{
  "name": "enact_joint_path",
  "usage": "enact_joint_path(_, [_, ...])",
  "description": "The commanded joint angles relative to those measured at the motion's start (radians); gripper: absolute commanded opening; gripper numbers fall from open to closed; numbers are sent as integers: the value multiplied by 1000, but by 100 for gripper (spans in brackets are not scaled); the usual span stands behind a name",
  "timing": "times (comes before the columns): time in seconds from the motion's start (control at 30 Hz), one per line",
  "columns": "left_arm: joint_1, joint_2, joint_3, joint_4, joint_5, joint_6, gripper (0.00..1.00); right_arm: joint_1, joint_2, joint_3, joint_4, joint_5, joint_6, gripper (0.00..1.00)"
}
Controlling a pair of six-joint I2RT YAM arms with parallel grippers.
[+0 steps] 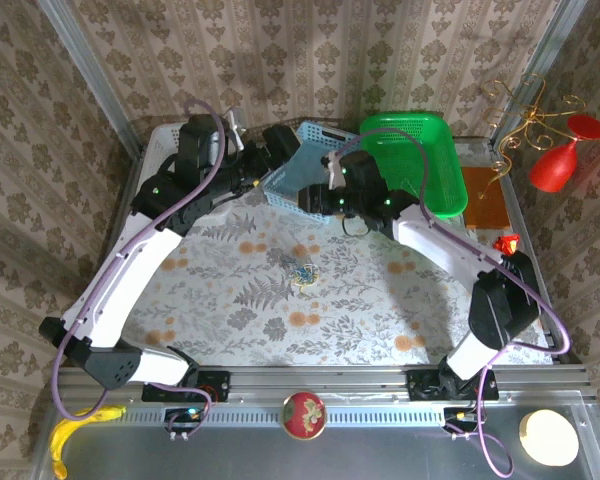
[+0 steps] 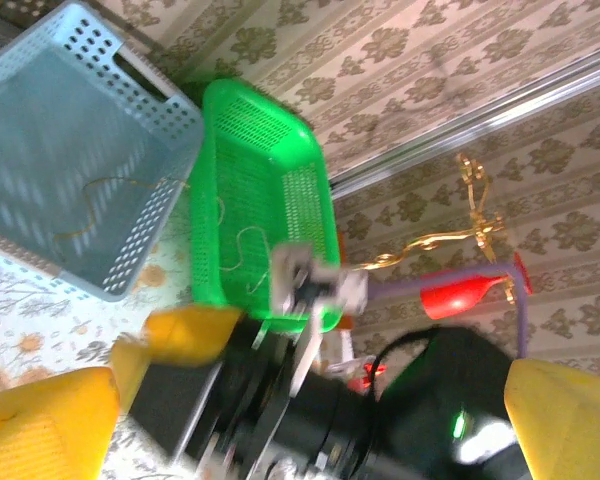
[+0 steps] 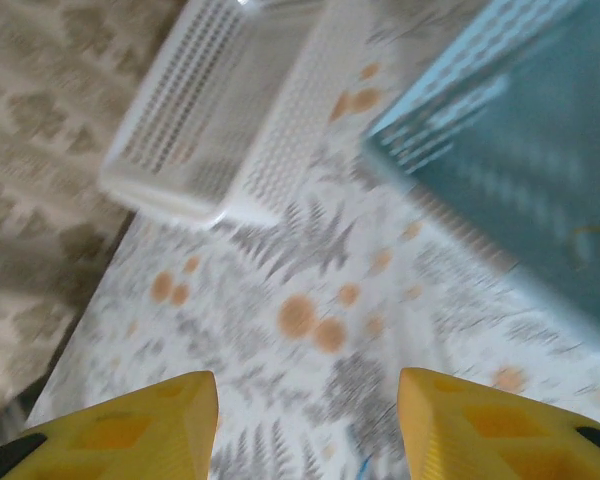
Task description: Untangle the cables
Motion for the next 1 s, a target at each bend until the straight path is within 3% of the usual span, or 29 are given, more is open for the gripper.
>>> enact_joint_path(0.0, [-5,15,90,-42,37,-37,100,42,-21,-76,-55,-33,0,52])
enact_joint_path(0.27, [-6,39,174,-41,60,-12,100,122,-24,-143,-136,-15,-25,53])
enact_joint_path(0.5, [65,30,99,45,121,-66,100,165,20,-125,-171,1,-45,53])
enact_joint_path(0.97, [83,0,31,92,130,-76,100,207,82,-67,-215,10,-81,53])
